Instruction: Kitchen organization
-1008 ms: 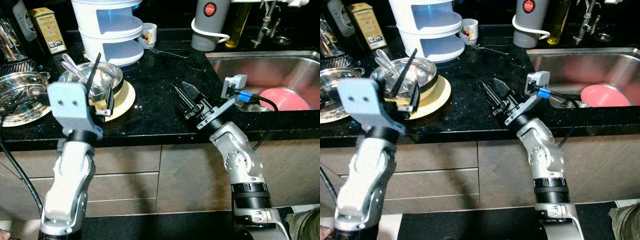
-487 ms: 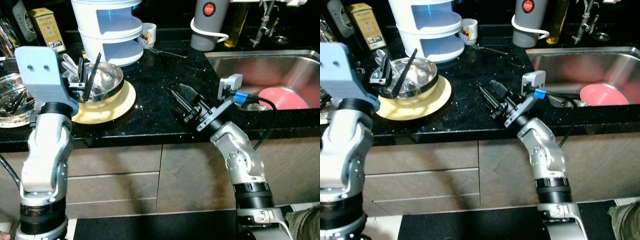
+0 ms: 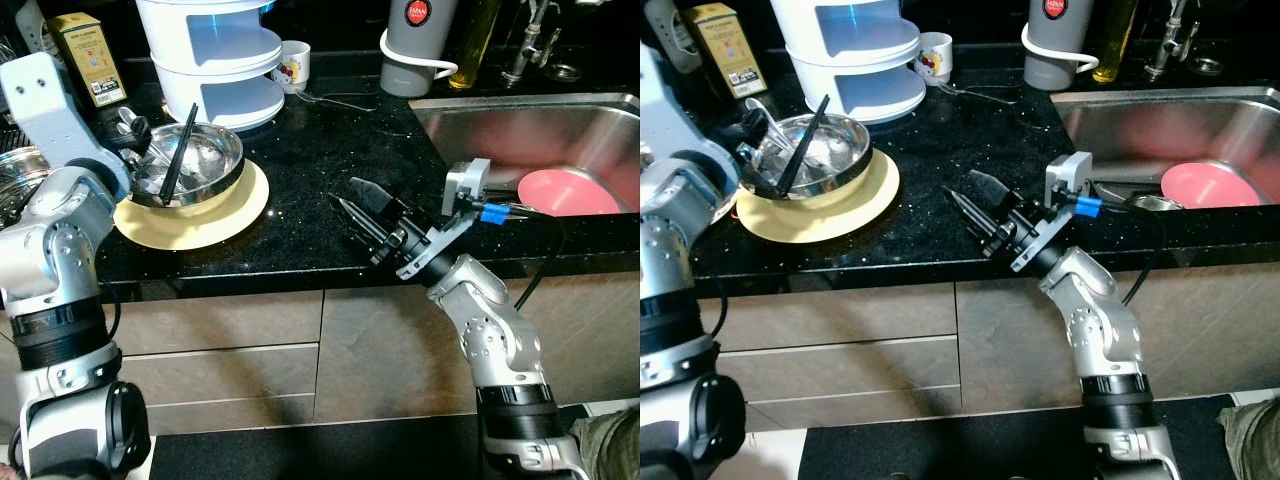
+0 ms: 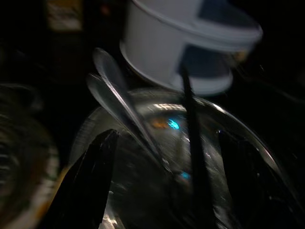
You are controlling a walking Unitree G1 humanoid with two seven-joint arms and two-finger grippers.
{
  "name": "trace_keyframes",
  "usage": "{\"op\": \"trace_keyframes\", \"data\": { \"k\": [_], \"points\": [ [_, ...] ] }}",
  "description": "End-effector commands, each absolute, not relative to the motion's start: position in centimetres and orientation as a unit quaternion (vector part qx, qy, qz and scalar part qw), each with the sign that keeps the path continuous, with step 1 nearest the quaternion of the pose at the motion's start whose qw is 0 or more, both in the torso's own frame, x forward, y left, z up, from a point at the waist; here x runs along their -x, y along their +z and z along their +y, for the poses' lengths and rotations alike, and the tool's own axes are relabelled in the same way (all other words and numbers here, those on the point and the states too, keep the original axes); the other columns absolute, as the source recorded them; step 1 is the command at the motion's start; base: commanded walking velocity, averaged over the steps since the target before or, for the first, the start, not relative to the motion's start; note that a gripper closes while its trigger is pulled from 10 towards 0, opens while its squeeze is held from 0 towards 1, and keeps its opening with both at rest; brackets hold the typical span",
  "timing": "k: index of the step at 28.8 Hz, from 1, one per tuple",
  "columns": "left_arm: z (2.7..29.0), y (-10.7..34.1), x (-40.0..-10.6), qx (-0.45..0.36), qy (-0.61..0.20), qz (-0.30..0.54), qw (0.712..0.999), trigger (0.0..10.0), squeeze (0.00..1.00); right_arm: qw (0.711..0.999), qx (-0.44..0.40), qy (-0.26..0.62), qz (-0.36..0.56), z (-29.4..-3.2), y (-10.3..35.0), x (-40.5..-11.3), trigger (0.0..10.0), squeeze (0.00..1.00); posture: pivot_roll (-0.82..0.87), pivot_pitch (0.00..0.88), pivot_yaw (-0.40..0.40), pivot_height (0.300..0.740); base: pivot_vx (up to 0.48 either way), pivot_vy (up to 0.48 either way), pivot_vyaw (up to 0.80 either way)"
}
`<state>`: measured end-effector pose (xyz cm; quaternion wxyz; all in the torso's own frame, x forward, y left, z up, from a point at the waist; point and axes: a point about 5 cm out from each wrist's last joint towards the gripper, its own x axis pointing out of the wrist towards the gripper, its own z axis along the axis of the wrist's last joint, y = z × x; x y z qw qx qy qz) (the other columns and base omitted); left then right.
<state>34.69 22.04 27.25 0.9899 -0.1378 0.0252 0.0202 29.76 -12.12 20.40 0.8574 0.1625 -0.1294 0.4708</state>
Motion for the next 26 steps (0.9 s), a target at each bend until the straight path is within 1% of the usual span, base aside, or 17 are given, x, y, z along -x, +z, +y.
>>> {"op": "trace_keyframes", "data": {
  "k": [1, 5, 8, 10, 12, 18, 20, 26],
  "points": [
    [21.4, 27.3, -35.1, 0.135, -0.007, 0.049, 0.990, 10.0, 0.00, 0.839, -0.163, 0.503, -0.127, -11.6, 20.7, -29.0, 10.0, 0.00, -0.01, 0.047, 0.025, 0.740, 0.000, 0.000, 0.00],
    [20.6, 28.1, -35.5, 0.125, -0.045, 0.070, 0.989, 10.0, 0.00, 0.822, -0.159, 0.532, -0.126, -11.2, 20.8, -28.1, 10.0, 0.00, 0.00, 0.049, 0.030, 0.740, 0.000, 0.000, 0.00],
    [20.6, 28.4, -35.8, 0.113, -0.051, 0.088, 0.988, 10.0, 0.00, 0.820, -0.155, 0.537, -0.127, -11.1, 21.0, -27.9, 10.0, 0.00, -0.01, 0.054, 0.033, 0.740, 0.000, 0.000, 0.00],
    [20.7, 28.4, -36.0, 0.110, -0.049, 0.100, 0.988, 10.0, 0.00, 0.820, -0.153, 0.536, -0.128, -11.0, 21.0, -27.8, 10.0, 0.00, -0.01, 0.054, 0.034, 0.740, 0.000, 0.000, 0.00],
    [21.5, 28.2, -36.1, 0.101, -0.033, 0.120, 0.987, 10.0, 0.00, 0.822, -0.151, 0.535, -0.124, -11.1, 21.0, -27.7, 10.0, 0.00, -0.01, 0.057, 0.034, 0.740, 0.000, 0.000, 0.00],
    [22.1, 28.1, -36.2, 0.080, -0.021, 0.152, 0.985, 10.0, 0.00, 0.825, -0.150, 0.531, -0.120, -11.2, 21.0, -27.7, 10.0, 0.00, -0.01, 0.057, 0.034, 0.740, 0.000, 0.000, 0.00],
    [22.5, 28.0, -36.3, 0.069, -0.016, 0.165, 0.984, 10.0, 0.00, 0.831, -0.150, 0.523, -0.119, -11.3, 20.9, -27.8, 10.0, 0.00, -0.01, 0.059, 0.037, 0.740, 0.000, 0.000, 0.00],
    [22.9, 28.1, -36.5, 0.058, -0.017, 0.171, 0.983, 10.0, 0.00, 0.835, -0.151, 0.515, -0.119, -11.3, 20.9, -27.8, 10.0, 0.00, -0.01, 0.059, 0.042, 0.740, 0.000, 0.000, 0.00]
  ]
}}
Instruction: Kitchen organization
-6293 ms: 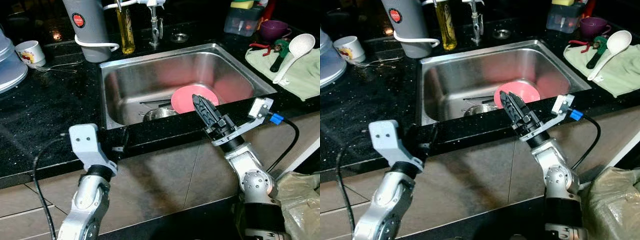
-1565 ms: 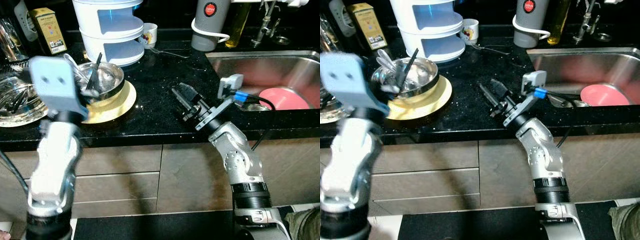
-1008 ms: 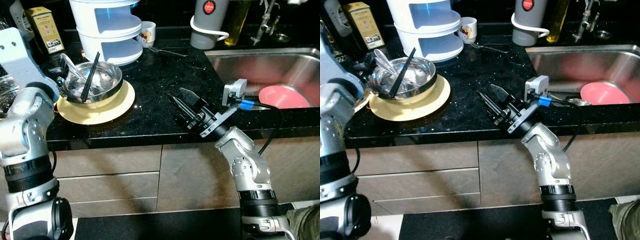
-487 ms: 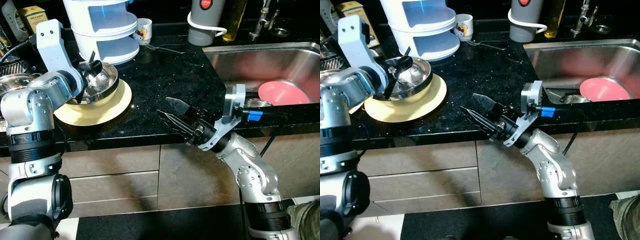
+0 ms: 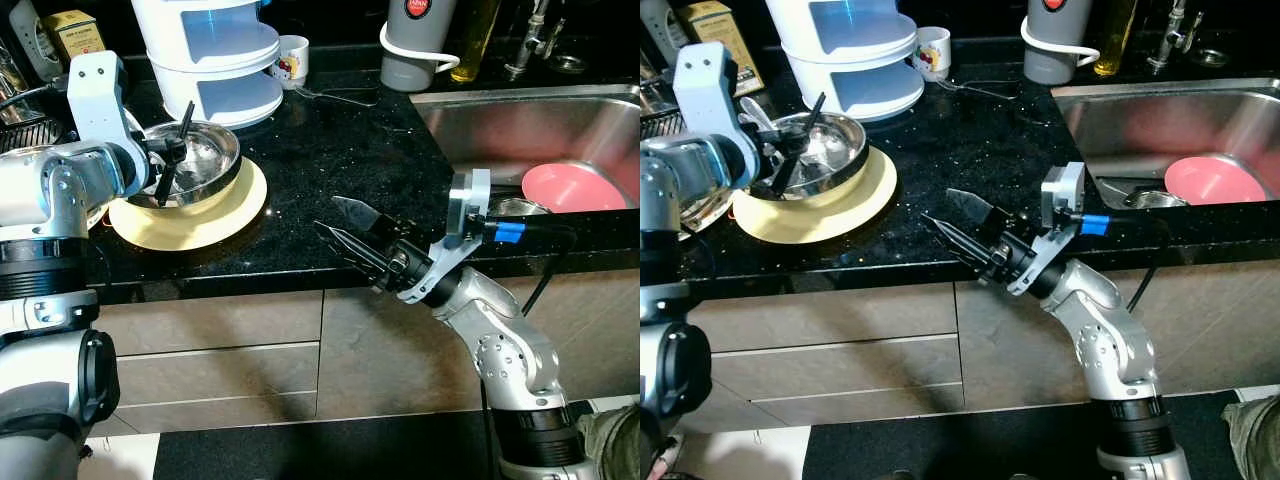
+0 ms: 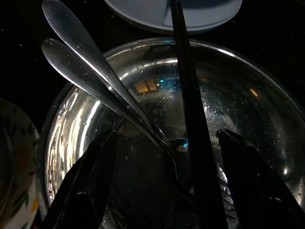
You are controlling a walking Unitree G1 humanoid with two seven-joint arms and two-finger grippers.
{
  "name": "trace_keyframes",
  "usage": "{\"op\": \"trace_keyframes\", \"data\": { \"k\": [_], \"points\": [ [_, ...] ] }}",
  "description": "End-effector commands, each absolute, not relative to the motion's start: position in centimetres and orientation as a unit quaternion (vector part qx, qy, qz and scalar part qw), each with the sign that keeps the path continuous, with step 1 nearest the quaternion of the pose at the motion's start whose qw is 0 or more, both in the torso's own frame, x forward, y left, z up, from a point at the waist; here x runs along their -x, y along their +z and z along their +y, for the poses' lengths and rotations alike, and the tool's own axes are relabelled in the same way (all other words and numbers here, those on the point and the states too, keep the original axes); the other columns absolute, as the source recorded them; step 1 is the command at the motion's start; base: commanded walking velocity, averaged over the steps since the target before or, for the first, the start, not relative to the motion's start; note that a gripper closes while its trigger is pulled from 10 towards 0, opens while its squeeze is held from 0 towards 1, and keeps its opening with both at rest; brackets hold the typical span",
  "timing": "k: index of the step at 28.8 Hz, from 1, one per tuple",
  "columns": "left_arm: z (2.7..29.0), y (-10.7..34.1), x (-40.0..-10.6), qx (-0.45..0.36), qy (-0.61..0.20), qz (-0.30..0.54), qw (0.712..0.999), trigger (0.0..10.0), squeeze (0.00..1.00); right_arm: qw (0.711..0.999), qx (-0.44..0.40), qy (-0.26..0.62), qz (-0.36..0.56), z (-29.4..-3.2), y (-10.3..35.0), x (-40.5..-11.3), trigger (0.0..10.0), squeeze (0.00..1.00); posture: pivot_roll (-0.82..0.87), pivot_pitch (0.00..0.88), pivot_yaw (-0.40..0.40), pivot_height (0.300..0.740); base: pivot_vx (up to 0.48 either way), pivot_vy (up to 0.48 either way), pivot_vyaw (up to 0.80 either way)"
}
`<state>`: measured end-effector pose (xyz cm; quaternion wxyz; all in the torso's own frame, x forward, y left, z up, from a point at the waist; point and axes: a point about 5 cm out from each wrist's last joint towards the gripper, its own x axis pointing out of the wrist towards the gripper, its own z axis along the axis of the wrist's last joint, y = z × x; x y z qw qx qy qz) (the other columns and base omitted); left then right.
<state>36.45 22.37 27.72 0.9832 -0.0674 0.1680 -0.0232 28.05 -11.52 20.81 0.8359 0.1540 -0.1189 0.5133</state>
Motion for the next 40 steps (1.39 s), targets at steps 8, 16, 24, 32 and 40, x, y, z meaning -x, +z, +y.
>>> {"op": "trace_keyframes", "data": {
  "k": [8, 16, 24, 32, 40],
  "points": [
    [22.4, 28.0, -37.1, 0.044, -0.044, 0.187, 0.980, 10.0, 0.00, 0.844, -0.151, 0.501, -0.120, -11.4, 20.9, -27.9, 10.0, 0.00, -0.02, 0.055, 0.052, 0.740, 0.000, 0.000, 0.00],
    [21.5, 27.3, -37.3, 0.035, -0.070, 0.201, 0.976, 2.3, 0.00, 0.851, -0.147, 0.490, -0.118, -11.5, 20.9, -28.0, 10.0, 0.00, -0.02, 0.051, 0.054, 0.740, 0.000, 0.000, 0.00],
    [20.8, 27.0, -37.2, 0.038, -0.089, 0.206, 0.974, 0.0, 0.00, 0.855, -0.146, 0.484, -0.119, -11.6, 20.9, -28.2, 10.0, 0.00, -0.02, 0.045, 0.052, 0.740, 0.000, 0.000, 0.00],
    [20.6, 27.0, -37.2, 0.038, -0.096, 0.205, 0.973, 0.0, 0.00, 0.856, -0.145, 0.483, -0.118, -11.5, 20.9, -28.2, 10.0, 0.00, -0.03, 0.043, 0.056, 0.740, 0.000, 0.000, 0.00],
    [20.4, 27.1, -37.0, 0.049, -0.101, 0.198, 0.974, 0.0, 0.00, 0.858, -0.145, 0.478, -0.117, -11.5, 20.8, -28.3, 10.0, 0.00, -0.03, 0.047, 0.053, 0.740, 0.000, 0.000, 0.00]
  ]
}}
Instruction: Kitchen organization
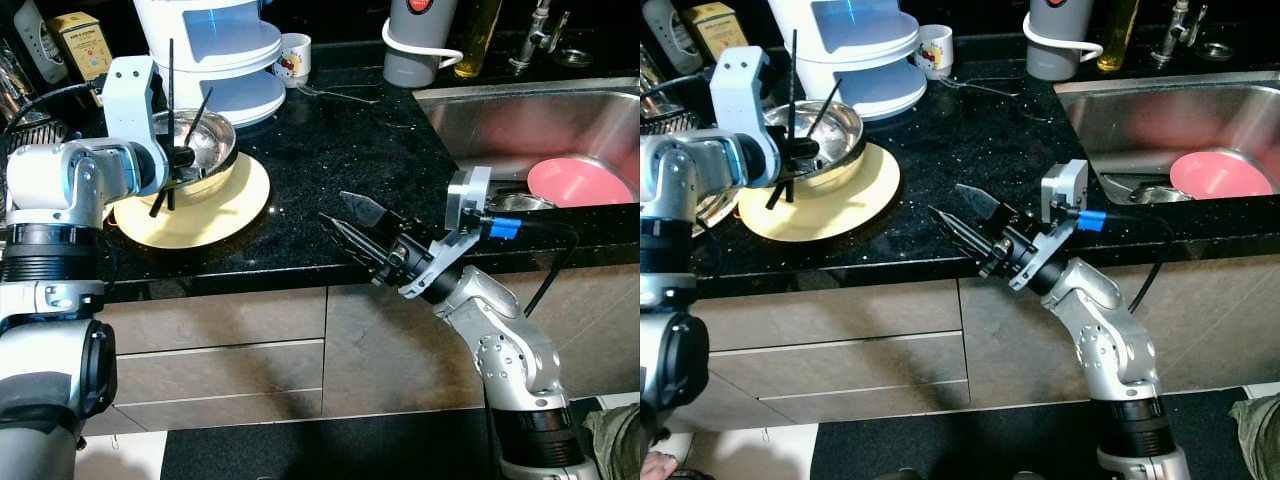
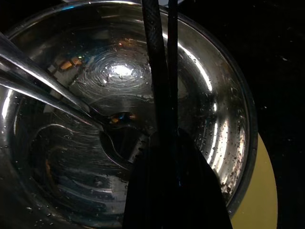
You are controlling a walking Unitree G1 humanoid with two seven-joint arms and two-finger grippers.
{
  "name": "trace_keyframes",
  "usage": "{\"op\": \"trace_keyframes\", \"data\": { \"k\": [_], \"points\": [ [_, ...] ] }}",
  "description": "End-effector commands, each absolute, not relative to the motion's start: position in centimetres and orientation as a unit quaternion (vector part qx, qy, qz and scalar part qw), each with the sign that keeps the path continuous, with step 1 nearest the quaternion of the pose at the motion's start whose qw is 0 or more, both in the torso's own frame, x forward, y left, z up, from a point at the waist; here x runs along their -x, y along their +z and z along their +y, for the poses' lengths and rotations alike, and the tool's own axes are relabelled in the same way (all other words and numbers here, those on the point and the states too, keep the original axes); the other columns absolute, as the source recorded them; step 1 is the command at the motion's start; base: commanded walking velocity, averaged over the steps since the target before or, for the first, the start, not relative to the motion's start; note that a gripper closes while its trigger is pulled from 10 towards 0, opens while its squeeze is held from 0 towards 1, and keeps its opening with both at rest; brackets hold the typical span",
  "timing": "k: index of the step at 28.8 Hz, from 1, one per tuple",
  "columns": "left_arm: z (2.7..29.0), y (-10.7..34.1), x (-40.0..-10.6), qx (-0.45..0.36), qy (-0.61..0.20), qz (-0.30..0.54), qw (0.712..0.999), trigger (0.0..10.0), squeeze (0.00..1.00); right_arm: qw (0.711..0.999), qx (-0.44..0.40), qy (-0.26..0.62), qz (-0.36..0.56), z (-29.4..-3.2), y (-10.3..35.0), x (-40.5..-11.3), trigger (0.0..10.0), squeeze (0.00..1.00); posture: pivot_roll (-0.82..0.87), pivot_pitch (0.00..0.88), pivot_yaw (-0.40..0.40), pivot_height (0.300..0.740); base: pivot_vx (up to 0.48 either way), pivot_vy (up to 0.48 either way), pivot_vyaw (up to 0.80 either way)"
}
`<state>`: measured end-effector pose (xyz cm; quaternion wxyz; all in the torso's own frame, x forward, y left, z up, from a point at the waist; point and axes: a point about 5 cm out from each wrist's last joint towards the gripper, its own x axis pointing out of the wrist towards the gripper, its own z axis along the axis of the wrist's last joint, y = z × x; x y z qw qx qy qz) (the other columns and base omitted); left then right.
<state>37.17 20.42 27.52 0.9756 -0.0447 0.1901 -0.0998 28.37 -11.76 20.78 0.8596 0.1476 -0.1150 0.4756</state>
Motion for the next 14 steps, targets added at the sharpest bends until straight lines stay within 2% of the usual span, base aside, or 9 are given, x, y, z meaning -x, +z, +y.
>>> {"op": "trace_keyframes", "data": {
  "k": [1, 6, 10, 14],
  "points": [
    [20.4, 27.1, -37.0, 0.049, -0.101, 0.198, 0.974, 0.0, 0.00, 0.858, -0.145, 0.478, -0.117, -11.5, 20.8, -28.3, 10.0, 0.00, -0.03, 0.047, 0.053, 0.740, 0.000, 0.000, 0.00],
    [20.2, 27.7, -37.1, 0.060, -0.104, 0.176, 0.977, 0.0, 0.00, 0.859, -0.144, 0.477, -0.117, -11.5, 20.8, -28.4, 10.0, 0.00, -0.03, 0.048, 0.052, 0.740, 0.000, 0.000, 0.00],
    [20.1, 31.2, -37.1, 0.099, -0.111, 0.078, 0.986, 0.0, 0.00, 0.861, -0.146, 0.473, -0.117, -11.5, 20.8, -28.5, 10.0, 0.00, -0.03, 0.049, 0.050, 0.740, 0.000, 0.000, 0.00],
    [20.2, 34.1, -36.7, 0.102, -0.108, 0.002, 0.989, 0.0, 0.00, 0.866, -0.154, 0.460, -0.117, -11.7, 20.9, -28.8, 10.0, 0.00, -0.02, 0.048, 0.049, 0.740, 0.000, 0.000, 0.00]
  ]
}}
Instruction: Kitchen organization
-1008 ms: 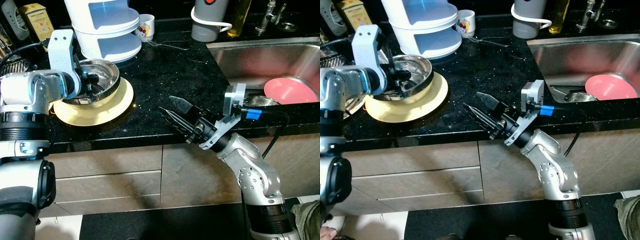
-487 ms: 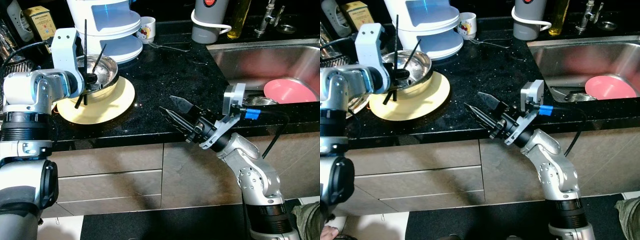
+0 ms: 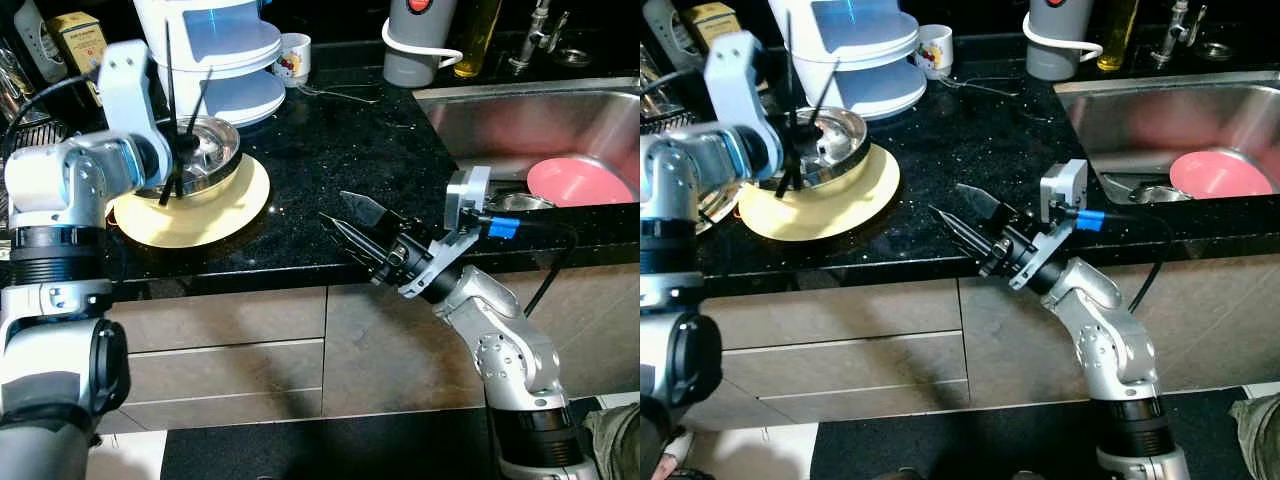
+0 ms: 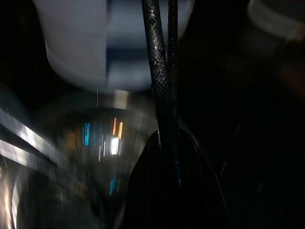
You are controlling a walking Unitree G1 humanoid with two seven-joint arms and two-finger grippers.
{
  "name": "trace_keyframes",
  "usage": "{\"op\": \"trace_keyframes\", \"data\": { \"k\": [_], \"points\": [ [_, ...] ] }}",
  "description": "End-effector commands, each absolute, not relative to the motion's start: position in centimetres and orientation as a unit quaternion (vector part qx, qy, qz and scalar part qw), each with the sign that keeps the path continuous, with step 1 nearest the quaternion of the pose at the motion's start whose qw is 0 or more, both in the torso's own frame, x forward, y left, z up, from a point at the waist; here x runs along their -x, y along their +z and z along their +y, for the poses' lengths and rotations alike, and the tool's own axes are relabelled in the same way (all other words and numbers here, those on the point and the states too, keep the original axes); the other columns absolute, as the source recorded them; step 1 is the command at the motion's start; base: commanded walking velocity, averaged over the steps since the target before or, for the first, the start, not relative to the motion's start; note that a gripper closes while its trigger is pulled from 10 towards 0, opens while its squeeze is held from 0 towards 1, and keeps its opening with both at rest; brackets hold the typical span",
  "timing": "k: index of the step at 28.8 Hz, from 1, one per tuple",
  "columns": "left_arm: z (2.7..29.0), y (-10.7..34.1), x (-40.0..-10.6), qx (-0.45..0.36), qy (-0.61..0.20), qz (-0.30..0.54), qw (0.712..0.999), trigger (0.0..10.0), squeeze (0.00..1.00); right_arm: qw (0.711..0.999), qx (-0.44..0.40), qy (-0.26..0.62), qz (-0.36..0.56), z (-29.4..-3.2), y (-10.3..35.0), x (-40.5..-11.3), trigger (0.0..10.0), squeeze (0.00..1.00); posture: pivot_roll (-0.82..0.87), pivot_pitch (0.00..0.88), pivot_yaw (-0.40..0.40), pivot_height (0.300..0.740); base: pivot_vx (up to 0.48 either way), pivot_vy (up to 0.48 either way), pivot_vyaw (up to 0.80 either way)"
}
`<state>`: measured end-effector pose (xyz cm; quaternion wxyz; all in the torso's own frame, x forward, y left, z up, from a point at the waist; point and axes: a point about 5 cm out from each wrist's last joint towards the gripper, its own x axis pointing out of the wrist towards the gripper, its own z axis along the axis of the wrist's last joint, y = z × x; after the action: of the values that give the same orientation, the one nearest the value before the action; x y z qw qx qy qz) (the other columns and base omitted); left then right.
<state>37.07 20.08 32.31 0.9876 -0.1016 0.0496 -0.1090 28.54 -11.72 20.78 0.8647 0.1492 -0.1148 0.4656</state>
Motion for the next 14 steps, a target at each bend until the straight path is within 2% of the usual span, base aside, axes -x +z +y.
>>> {"op": "trace_keyframes", "data": {
  "k": [1, 8, 9, 10, 11, 14],
  "points": [
    [20.1, 35.2, -36.5, 0.108, -0.110, -0.028, 0.988, 0.0, 0.00, 0.872, -0.158, 0.449, -0.114, -11.9, 20.9, -29.1, 10.0, 0.00, -0.02, 0.048, 0.048, 0.740, 0.000, 0.000, 0.00],
    [19.0, 36.3, -35.7, 0.131, -0.129, -0.095, 0.978, 0.0, 0.00, 0.888, -0.161, 0.416, -0.108, -12.3, 20.7, -29.9, 10.0, 0.00, -0.02, 0.046, 0.048, 0.740, 0.000, 0.000, 0.00],
    [18.9, 36.1, -35.5, 0.136, -0.129, -0.111, 0.976, 2.4, 0.00, 0.889, -0.161, 0.415, -0.108, -12.3, 20.7, -30.0, 10.0, 0.00, -0.02, 0.046, 0.049, 0.740, 0.000, 0.000, 0.00],
    [18.9, 36.1, -35.5, 0.136, -0.129, -0.111, 0.976, 2.4, 0.00, 0.889, -0.161, 0.415, -0.108, -12.3, 20.7, -30.0, 10.0, 0.00, -0.02, 0.046, 0.049, 0.740, 0.000, 0.000, 0.00],
    [18.8, 35.7, -35.1, 0.152, -0.125, -0.134, 0.971, 10.0, 0.00, 0.890, -0.162, 0.412, -0.107, -12.3, 20.7, -30.0, 10.0, 0.00, -0.02, 0.046, 0.049, 0.740, 0.000, 0.000, 0.00],
    [18.8, 34.6, -34.3, 0.170, -0.103, -0.165, 0.966, 10.0, 0.00, 0.892, -0.164, 0.407, -0.106, -12.4, 20.7, -30.0, 10.0, 0.00, -0.02, 0.045, 0.045, 0.740, 0.000, 0.000, 0.00]
  ]
}}
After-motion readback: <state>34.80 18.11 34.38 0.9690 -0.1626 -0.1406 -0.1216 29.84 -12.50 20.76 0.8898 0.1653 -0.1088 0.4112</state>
